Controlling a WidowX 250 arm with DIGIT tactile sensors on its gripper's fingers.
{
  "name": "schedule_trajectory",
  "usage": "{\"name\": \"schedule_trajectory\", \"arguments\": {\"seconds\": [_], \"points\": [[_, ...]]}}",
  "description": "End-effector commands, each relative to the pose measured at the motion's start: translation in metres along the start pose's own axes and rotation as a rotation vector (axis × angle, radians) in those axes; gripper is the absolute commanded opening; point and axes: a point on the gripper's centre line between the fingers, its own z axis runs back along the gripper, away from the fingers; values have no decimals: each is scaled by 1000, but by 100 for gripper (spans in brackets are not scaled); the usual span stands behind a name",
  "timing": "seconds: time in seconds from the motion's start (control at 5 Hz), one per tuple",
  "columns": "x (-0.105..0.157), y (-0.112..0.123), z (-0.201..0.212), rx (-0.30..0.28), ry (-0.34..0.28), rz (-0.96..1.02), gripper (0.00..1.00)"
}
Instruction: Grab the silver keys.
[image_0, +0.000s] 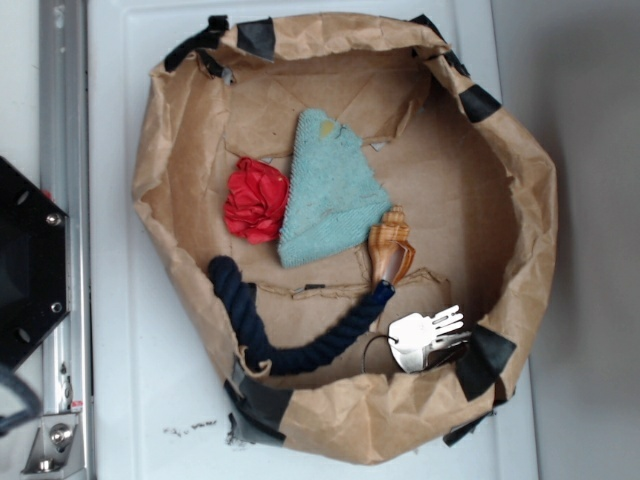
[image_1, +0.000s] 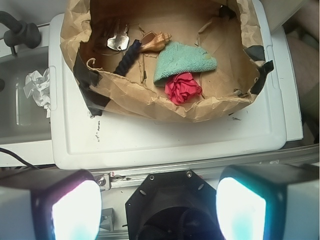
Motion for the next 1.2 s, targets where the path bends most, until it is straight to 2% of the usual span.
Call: {"name": "schedule_trajectory", "arguments": {"seconds": [0.0,0.2,0.4,0.6,0.8,1.0], "points": [[0,0,0,0,0,0,100],[49,-15,-6,22,-44,77,100],[98,-27,-14,60,-94,68,100],[142,-33,-34,29,-130,-113,100],[146,-20,-69,-61,-169,-354,100],[144,-6,-78,-119,-217,-448,100]]}}
